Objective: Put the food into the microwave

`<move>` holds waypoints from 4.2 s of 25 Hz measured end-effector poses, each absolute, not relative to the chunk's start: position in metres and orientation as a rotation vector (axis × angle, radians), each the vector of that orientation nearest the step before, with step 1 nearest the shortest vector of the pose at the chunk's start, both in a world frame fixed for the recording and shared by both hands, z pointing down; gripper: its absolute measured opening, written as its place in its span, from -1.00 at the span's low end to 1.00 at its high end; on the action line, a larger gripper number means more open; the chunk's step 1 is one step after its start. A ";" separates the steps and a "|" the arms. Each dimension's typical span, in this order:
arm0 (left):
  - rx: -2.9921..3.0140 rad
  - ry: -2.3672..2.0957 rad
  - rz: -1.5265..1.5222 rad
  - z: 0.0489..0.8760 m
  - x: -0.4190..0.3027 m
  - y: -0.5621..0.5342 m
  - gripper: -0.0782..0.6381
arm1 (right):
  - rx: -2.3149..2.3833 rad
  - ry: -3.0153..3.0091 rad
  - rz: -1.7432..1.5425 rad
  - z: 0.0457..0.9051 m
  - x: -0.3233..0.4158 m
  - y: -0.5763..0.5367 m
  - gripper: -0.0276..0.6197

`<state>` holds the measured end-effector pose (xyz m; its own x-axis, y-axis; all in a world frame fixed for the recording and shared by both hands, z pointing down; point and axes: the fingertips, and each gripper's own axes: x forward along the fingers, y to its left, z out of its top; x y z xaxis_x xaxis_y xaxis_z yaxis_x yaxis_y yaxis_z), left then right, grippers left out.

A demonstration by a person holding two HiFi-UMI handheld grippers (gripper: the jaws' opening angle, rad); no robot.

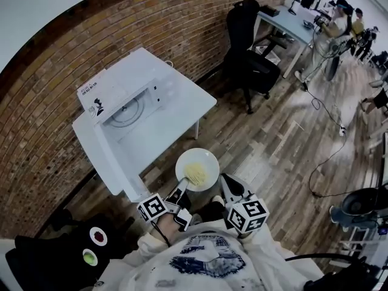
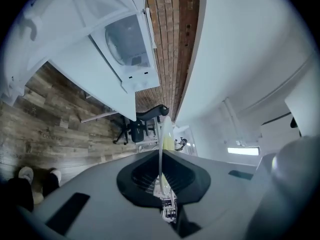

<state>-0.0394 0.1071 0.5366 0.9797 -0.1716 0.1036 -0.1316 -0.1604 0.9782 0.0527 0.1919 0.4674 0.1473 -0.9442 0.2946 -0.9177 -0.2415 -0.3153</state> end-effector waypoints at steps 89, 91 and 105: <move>1.315 -1.052 -0.533 0.642 -0.034 -0.239 -0.73 | -1.591 2.754 -0.931 0.506 0.126 -0.205 -0.87; 1.306 -1.055 -0.534 0.645 -0.035 -0.244 -0.73 | -1.593 2.753 -0.940 0.507 0.125 -0.208 -0.87; 1.257 -1.056 -0.572 0.663 -0.039 -0.280 -0.73 | -1.570 2.786 -0.970 0.516 0.112 -0.218 -0.87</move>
<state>-0.0386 -0.2801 0.6627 0.4430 -0.8370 0.3213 -0.1881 0.2637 0.9461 0.1119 -0.2179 0.5158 -0.5429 -0.7179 0.4358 -0.8333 0.3959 -0.3860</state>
